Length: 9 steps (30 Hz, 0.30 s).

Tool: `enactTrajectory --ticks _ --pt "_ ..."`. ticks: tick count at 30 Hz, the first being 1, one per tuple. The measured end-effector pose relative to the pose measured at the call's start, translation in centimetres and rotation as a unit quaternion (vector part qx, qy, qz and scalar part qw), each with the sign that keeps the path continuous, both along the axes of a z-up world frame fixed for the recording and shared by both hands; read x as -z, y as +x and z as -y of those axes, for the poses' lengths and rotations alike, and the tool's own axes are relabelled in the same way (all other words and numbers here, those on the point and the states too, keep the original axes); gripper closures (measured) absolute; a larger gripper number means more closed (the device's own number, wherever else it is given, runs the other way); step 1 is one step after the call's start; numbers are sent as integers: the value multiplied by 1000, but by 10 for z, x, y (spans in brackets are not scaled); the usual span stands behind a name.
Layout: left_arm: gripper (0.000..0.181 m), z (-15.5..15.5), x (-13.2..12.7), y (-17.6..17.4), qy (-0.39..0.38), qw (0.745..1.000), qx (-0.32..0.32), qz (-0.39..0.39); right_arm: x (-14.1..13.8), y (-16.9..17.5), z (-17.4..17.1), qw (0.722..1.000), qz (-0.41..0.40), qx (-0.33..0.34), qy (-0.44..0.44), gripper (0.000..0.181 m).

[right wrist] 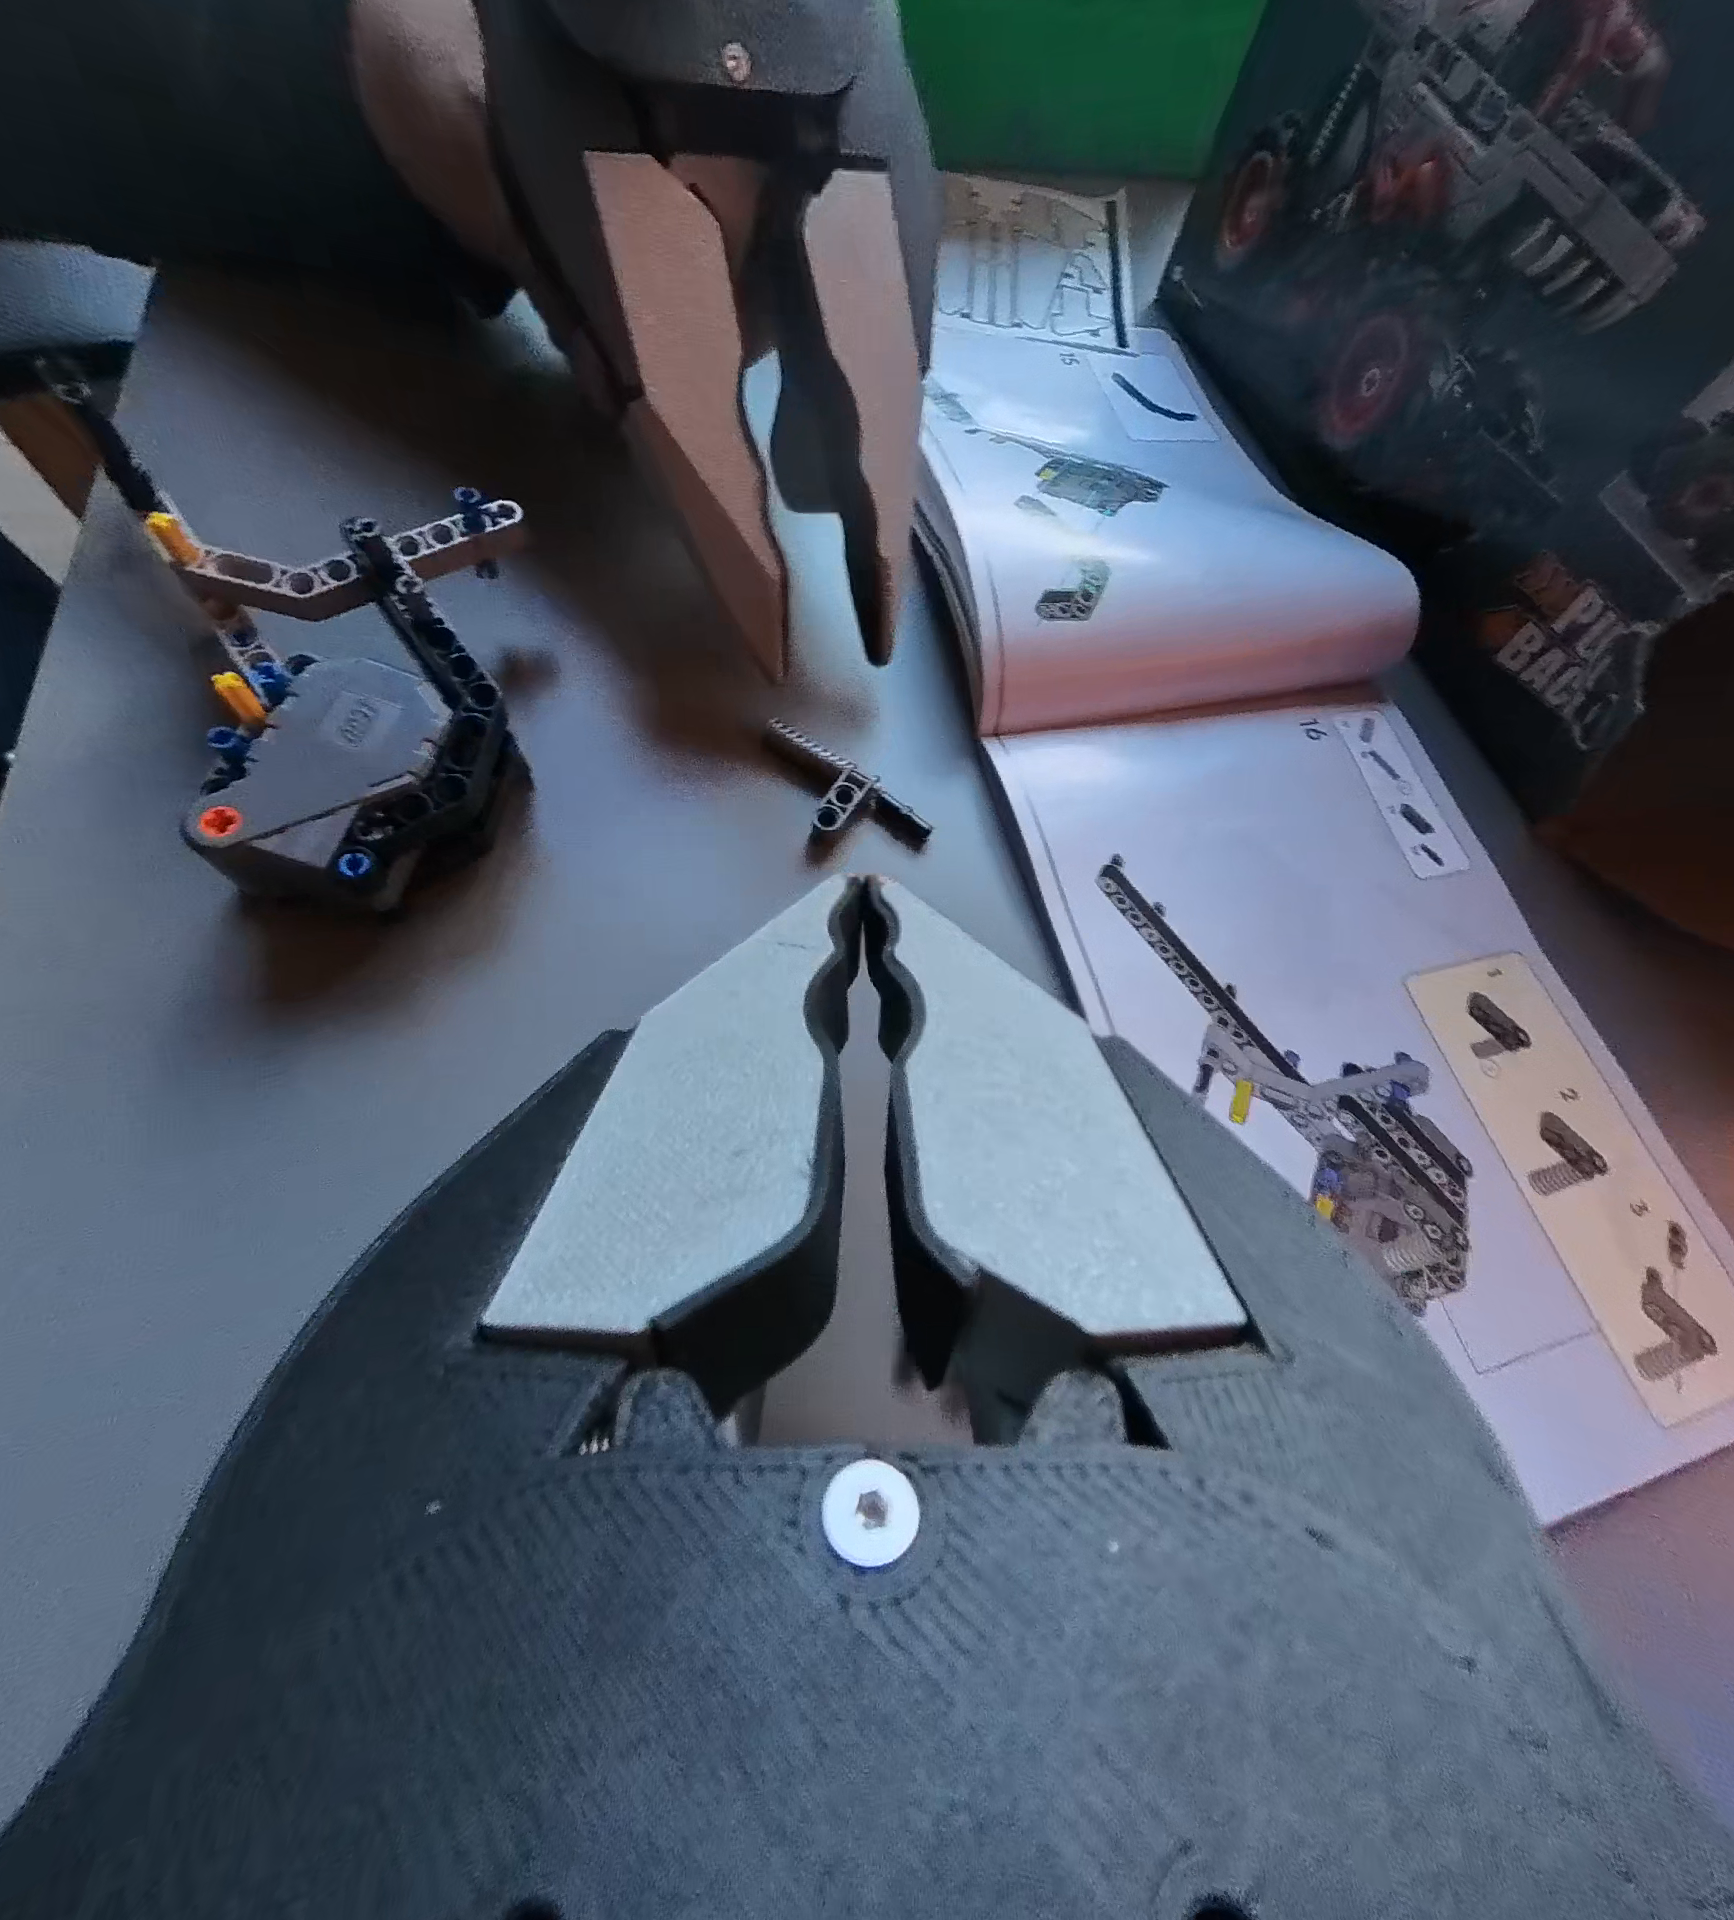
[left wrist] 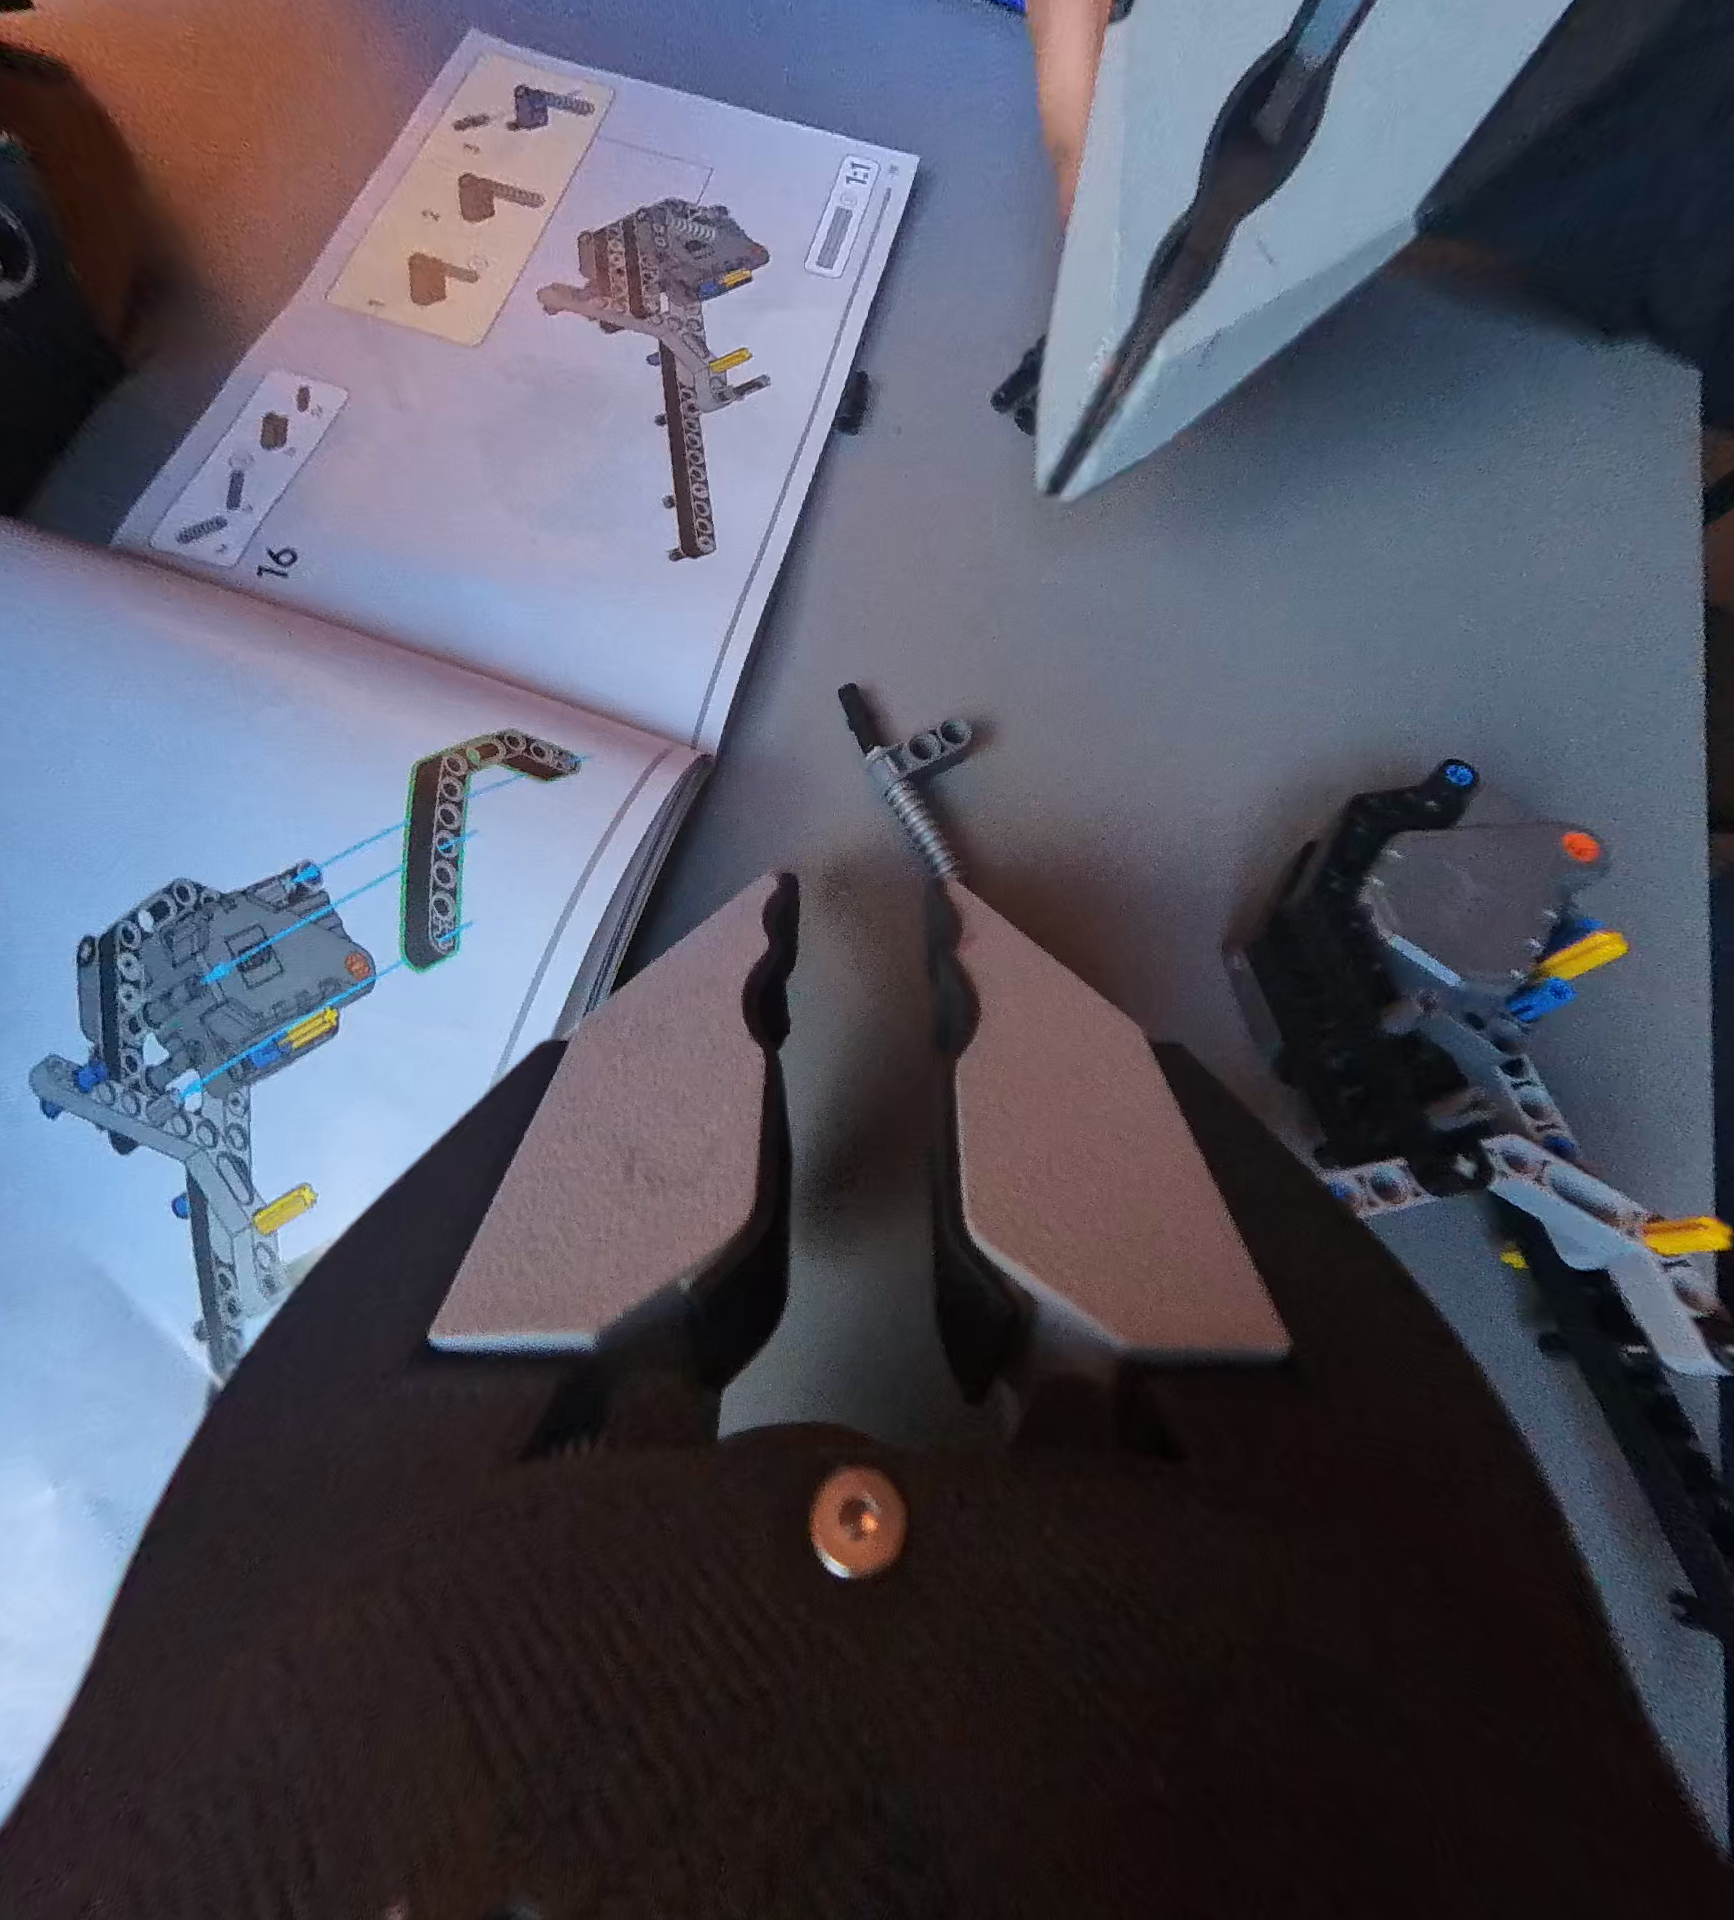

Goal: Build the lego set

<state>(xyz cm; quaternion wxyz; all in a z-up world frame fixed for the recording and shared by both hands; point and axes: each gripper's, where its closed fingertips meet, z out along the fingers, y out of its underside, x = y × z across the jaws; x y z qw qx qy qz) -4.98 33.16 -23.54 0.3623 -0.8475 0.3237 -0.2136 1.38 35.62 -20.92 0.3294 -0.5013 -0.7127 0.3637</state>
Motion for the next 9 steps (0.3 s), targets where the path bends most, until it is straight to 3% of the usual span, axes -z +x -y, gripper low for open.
enactTrajectory --ticks 1,4,9 --pt "158 1 1 0 -5 1000 0 5 -1 0 -3 1000 -2 6 -2 181" --pt "157 0 -1 -1 2 1000 -4 7 -4 -1 -8 1000 -11 20 -8 181" --pt "155 2 4 6 -5 1000 8 -5 3 -8 12 1000 2 -2 -27 181"
